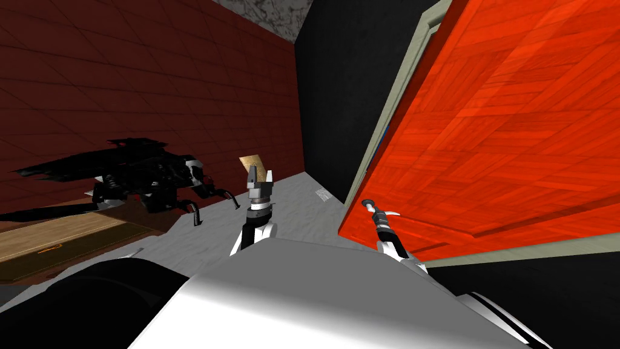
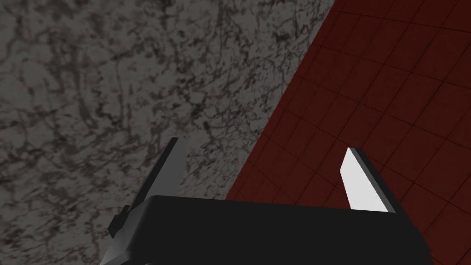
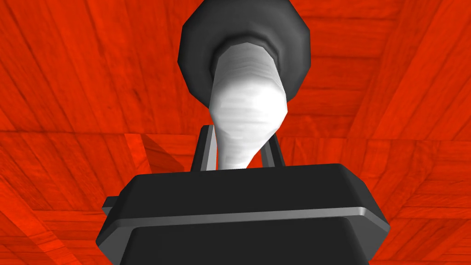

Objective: Pull the door open

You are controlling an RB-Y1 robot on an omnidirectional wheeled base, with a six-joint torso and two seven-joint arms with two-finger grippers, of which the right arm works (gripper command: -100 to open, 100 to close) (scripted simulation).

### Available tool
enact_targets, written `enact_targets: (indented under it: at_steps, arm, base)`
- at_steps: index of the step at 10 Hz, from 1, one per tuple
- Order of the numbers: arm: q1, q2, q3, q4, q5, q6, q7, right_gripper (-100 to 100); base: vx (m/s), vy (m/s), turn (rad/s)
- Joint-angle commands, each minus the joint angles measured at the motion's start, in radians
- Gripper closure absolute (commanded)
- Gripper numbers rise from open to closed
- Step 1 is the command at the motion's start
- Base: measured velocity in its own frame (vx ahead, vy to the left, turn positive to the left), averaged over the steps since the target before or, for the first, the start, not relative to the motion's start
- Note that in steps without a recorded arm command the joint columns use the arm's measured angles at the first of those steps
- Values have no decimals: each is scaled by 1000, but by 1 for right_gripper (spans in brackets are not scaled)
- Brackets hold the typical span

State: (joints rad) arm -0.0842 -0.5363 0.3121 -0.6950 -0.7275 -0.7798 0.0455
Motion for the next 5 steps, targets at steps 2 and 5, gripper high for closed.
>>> enact_targets:
  at_steps: [2, 5]
  arm:
    - [7, -16, 30, -10, 4, -18, -20, 100]
    - [26, -43, 72, -33, 6, -39, -46, 100]
  base:
    - [-189, -64, 101]
    - [-193, -53, 105]
